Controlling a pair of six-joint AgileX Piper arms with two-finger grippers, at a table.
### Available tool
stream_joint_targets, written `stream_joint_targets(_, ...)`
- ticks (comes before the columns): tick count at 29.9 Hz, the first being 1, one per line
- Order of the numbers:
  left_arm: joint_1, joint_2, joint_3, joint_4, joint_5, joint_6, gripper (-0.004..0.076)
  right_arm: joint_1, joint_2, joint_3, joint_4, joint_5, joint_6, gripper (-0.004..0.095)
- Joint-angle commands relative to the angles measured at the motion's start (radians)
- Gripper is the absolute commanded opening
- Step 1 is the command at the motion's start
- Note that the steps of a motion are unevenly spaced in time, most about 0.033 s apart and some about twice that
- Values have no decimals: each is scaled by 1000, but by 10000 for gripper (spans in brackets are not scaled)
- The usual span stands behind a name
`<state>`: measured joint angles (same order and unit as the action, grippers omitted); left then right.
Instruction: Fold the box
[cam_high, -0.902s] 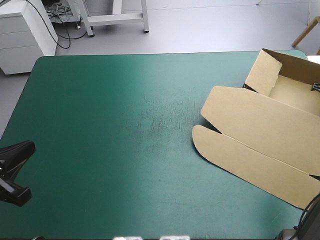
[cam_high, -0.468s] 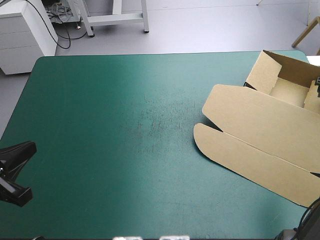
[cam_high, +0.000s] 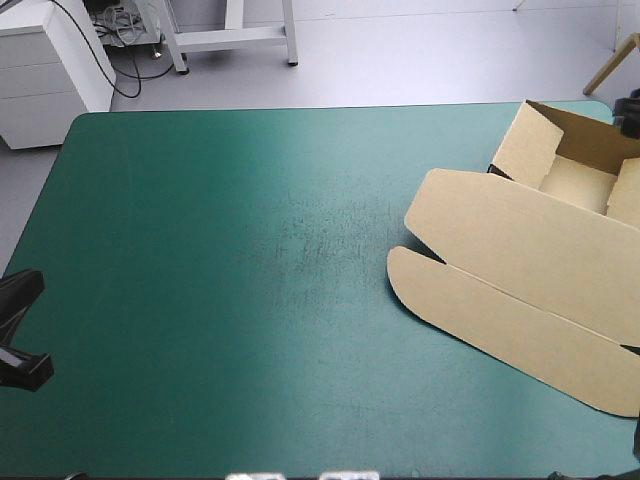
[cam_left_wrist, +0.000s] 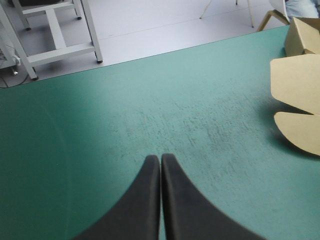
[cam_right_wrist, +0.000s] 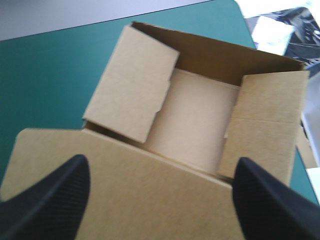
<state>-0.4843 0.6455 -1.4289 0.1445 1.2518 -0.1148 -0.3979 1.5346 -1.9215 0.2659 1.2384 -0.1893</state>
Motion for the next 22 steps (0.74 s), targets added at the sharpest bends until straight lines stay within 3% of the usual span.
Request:
stream_joint_targets(1, -4, 10, -19, 45, 42, -12, -10, 92, -159, 85, 15, -34, -51, 389)
stream_joint_targets(4, -4, 10, -19, 60, 42, 19, -10, 197, -254, 189, 15, -48, -73, 21)
stream_joint_targets(5, -4, 10, -19, 62, 42, 33, -10, 222, -281, 217, 15, -60, -74, -9)
stream_joint_targets(12, -4, -53, 58, 52, 8, 34, -10, 334, -538, 491, 10, -196, -77, 0)
stream_joint_targets(22, -4, -371, 511, 52, -196, 14, -10, 337, -877, 911, 20, -408, -146, 0)
